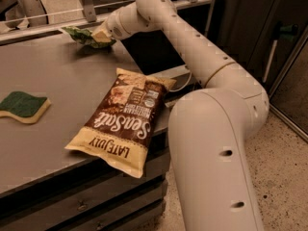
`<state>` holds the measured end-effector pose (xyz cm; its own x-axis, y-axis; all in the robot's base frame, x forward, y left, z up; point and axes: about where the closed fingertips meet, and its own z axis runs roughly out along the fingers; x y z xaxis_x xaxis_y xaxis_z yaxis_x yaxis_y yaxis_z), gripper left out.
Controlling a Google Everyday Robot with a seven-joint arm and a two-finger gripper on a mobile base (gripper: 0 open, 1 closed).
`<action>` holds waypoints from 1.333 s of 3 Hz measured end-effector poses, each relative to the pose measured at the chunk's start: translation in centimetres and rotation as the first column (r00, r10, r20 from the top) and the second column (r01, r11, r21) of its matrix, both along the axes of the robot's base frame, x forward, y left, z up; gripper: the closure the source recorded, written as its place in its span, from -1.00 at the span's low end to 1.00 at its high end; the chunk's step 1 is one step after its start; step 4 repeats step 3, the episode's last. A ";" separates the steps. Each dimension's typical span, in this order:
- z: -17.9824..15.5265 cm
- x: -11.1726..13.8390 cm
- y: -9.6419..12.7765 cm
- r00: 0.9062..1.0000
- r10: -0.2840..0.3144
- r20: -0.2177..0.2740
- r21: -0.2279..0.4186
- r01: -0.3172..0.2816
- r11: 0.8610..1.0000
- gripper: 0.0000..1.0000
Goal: Pick green jalapeno chip bag
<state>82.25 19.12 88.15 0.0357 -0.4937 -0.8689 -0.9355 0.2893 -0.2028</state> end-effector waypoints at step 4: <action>10.5 -7.1 -3.8 0.995 0.078 0.063 0.095 -0.084 0.992 1.00</action>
Offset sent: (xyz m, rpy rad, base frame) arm -0.1098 -0.0670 0.1639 0.1620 -0.1037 0.1209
